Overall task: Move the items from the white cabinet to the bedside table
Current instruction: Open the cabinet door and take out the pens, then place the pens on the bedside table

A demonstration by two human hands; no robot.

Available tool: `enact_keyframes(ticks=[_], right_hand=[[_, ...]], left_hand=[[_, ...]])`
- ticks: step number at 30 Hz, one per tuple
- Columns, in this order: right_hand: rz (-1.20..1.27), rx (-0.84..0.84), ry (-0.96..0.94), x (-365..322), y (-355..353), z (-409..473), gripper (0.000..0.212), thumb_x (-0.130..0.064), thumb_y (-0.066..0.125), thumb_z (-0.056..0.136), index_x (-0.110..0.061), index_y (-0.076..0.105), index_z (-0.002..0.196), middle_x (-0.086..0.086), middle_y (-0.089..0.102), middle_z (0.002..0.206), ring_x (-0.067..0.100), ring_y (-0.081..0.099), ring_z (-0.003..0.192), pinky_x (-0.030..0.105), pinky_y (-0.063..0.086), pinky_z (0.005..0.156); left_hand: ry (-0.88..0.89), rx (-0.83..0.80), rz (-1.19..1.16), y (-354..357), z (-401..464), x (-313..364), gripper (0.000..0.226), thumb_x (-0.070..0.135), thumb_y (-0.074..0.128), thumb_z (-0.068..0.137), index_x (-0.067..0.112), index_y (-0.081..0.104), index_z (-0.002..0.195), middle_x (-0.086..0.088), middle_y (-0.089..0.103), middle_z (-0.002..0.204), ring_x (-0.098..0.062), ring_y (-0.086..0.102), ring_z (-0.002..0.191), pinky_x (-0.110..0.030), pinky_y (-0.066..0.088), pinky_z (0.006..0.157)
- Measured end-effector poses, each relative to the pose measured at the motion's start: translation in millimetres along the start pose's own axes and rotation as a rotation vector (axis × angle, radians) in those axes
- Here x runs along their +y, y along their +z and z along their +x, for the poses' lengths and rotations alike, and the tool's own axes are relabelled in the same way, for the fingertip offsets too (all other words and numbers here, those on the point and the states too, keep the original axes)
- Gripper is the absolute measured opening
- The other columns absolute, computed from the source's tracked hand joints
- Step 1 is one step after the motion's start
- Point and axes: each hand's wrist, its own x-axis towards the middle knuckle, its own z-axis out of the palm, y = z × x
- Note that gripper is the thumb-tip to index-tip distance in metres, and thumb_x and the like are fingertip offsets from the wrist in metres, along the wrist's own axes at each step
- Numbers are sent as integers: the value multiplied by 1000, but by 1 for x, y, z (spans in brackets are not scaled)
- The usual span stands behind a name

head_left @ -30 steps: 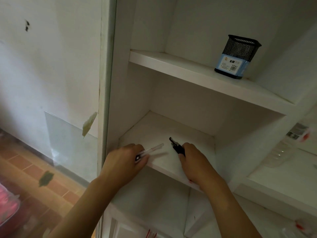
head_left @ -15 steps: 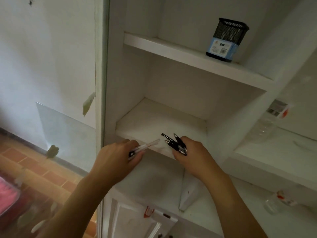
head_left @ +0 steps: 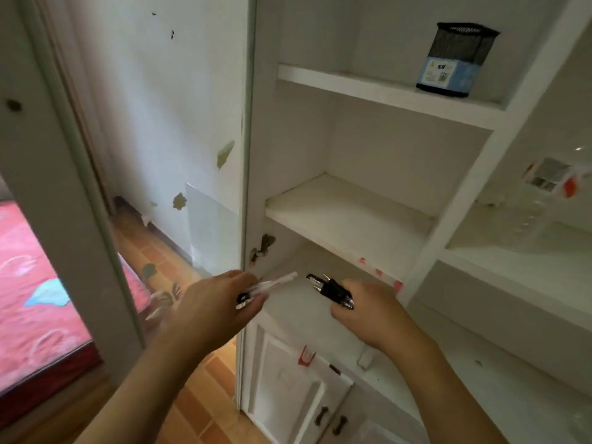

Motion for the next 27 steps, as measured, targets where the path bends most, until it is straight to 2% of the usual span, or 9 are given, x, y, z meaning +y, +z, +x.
enact_keyframes(ticks=[4, 6, 9, 11, 14, 17, 21, 25, 27], right_hand=[[48, -57, -111, 3, 26, -27, 28, -50, 62, 93, -24, 53, 86, -4, 61, 77, 13, 60, 70, 36, 48, 63], [75, -106, -167, 0, 39, -41, 30, -50, 62, 94, -24, 52, 83, -5, 62, 73, 7, 59, 64, 33, 46, 59], [99, -178, -242, -9, 59, -61, 33, -52, 61, 94, -26, 48, 79, -4, 62, 74, 16, 59, 67, 34, 44, 58], [105, -217, -296, -20, 70, -73, 32, -53, 60, 95, -29, 47, 79, -4, 60, 75, 16, 58, 67, 32, 40, 57], [115, -251, -370, -38, 83, -88, 28, -54, 60, 95, -30, 51, 83, -6, 61, 77, 14, 58, 68, 34, 44, 58], [126, -261, -425, -58, 91, -103, 27, -56, 59, 94, -29, 56, 88, -5, 62, 79, 14, 59, 69, 36, 48, 62], [104, -268, -523, -90, 96, -124, 26, -56, 57, 95, -30, 58, 96, -7, 62, 81, 14, 60, 71, 36, 51, 63], [70, -255, -632, -134, 99, -153, 19, -52, 59, 97, -37, 47, 95, -10, 57, 80, 12, 55, 69, 30, 38, 55], [28, -225, -680, -158, 102, -173, 18, -51, 58, 97, -38, 45, 95, -8, 56, 81, 16, 56, 72, 31, 36, 58]], left_hand=[[-110, -4, 36, 4, -67, 8, 34, 65, 45, 95, 37, 65, 94, 20, 59, 79, -1, 55, 64, -23, 48, 56], [-164, -21, 58, 4, -104, 13, 34, 64, 46, 95, 36, 65, 96, 20, 60, 81, -2, 56, 66, -23, 47, 57], [-246, -20, 113, -4, -155, 23, 29, 61, 52, 93, 35, 64, 91, 18, 60, 80, -6, 58, 65, -27, 46, 55], [-290, -8, 153, -13, -185, 28, 30, 60, 51, 90, 32, 60, 85, 17, 53, 74, -12, 60, 66, -31, 43, 53], [-360, -11, 206, -28, -222, 32, 32, 62, 47, 89, 33, 59, 85, 16, 54, 75, -12, 60, 68, -30, 37, 54], [-425, -6, 247, -45, -256, 35, 34, 64, 44, 89, 33, 59, 87, 16, 57, 78, -9, 58, 67, -28, 39, 55], [-509, 16, 312, -72, -299, 41, 24, 58, 55, 91, 35, 59, 88, 17, 58, 81, -9, 59, 68, -27, 37, 55], [-576, 54, 368, -104, -350, 46, 17, 50, 65, 91, 34, 60, 90, 16, 59, 81, -11, 57, 63, -28, 34, 53], [-621, 68, 397, -122, -383, 48, 17, 50, 66, 91, 34, 61, 90, 17, 58, 80, -10, 56, 62, -26, 32, 52]])
